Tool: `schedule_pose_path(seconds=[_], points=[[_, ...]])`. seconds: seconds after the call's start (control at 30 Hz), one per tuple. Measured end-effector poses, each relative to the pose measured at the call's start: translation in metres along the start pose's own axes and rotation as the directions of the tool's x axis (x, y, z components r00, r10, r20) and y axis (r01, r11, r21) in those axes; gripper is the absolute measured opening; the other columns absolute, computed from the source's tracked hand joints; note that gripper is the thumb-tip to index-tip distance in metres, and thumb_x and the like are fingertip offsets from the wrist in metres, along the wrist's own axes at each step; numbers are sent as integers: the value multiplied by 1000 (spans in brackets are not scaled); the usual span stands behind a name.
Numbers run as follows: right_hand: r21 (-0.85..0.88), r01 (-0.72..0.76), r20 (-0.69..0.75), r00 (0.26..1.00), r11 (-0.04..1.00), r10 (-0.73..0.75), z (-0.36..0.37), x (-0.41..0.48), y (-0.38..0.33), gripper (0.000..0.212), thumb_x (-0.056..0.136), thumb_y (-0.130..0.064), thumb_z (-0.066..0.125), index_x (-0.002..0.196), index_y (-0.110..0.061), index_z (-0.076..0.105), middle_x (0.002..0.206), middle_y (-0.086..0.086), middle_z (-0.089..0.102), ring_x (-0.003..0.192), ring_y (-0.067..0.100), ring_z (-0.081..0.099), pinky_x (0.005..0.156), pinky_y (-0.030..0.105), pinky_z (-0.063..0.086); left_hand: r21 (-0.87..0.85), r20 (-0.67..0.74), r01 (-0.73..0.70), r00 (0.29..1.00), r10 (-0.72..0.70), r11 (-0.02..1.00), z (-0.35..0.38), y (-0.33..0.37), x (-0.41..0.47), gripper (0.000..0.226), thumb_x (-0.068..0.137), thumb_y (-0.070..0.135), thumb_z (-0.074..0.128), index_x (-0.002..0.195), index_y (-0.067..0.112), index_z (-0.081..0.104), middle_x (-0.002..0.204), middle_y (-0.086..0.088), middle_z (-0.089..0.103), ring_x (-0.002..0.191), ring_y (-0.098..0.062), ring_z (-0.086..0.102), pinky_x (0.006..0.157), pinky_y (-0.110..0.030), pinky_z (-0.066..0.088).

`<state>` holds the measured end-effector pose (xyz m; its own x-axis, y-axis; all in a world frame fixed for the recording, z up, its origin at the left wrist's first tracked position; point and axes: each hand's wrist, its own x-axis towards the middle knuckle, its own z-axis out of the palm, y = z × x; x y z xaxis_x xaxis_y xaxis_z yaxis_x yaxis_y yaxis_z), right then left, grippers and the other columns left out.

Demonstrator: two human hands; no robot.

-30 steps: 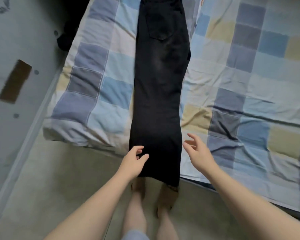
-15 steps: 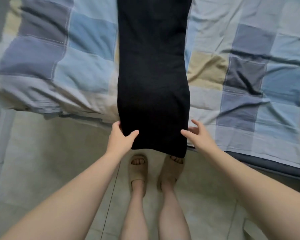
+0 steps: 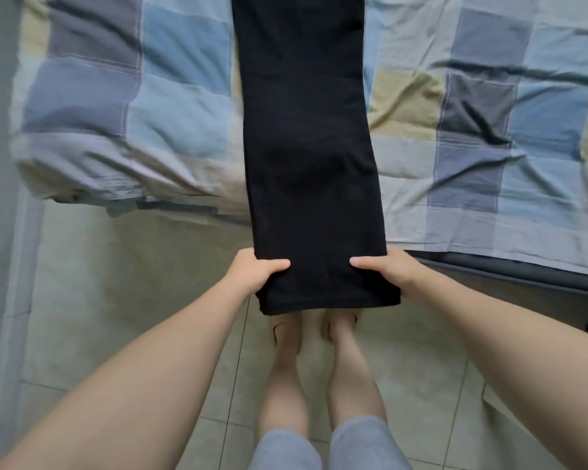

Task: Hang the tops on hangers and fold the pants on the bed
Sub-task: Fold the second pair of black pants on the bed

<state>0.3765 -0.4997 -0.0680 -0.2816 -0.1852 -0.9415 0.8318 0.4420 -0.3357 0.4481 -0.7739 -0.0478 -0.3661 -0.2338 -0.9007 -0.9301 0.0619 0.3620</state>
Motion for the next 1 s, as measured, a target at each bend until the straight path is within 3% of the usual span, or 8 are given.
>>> schedule_pose_path(seconds=[0.07,0.13,0.27,0.4,0.53,0.63,0.77,1.0], points=[[26,-20,-17,1000,999,21,4,-28,5,38,77,-30,84,111,-19,75,108,-5,77,104,18,72,101,39,52,-11,48,20,999,-19,1000,-6,-6,-24,25,85,20,79,109,17,71,111,-2,74,93,-15,69,85,-33,58],[107,-13,-64,998,994,20,11,-58,5,35,82,-28,81,114,-18,72,111,-2,76,104,19,71,100,40,53,-61,49,41,998,-38,997,-11,-6,-51,29,89,22,75,117,13,71,113,-3,74,99,-19,70,92,-37,57],[334,45,-168,986,941,13,35,-125,-14,21,89,-20,75,109,-17,68,112,4,74,86,14,71,70,31,59,-160,17,33,999,-30,986,-28,10,-110,27,96,29,67,118,15,67,116,-6,72,103,-25,69,96,-47,57],[442,76,-207,978,894,19,59,-190,-41,29,92,-24,71,119,-15,64,114,9,71,98,25,68,81,38,57,-104,-4,-29,1000,29,994,-57,31,-165,25,99,39,56,115,22,65,111,-1,71,101,-24,68,95,-45,56],[509,124,-235,972,852,-1,84,-248,-62,28,93,-27,71,114,-13,63,105,8,70,91,22,68,68,34,55,-112,-14,-60,998,59,992,-92,41,-211,21,101,42,50,105,25,62,101,3,67,90,-20,64,88,-41,57],[551,162,-241,970,819,-30,103,-284,-64,27,92,-27,72,114,-14,63,104,8,69,90,22,67,67,34,55,-169,4,-66,998,68,983,-113,33,-243,21,100,43,53,103,25,63,104,2,68,94,-22,67,85,-39,59],[582,179,-228,972,793,-52,127,-322,-39,22,92,-26,71,111,-16,65,105,7,70,88,21,67,71,35,54,-188,13,-60,998,63,980,-129,-3,-280,29,100,45,54,114,21,63,108,-1,70,94,-26,70,77,-36,58],[558,148,-228,974,816,-20,177,-358,70,31,91,-25,73,118,-12,64,105,8,71,90,25,67,75,37,54,-120,46,-7,999,13,993,-132,-116,-333,25,103,42,50,107,20,62,103,-3,71,86,-23,72,80,-37,56]])
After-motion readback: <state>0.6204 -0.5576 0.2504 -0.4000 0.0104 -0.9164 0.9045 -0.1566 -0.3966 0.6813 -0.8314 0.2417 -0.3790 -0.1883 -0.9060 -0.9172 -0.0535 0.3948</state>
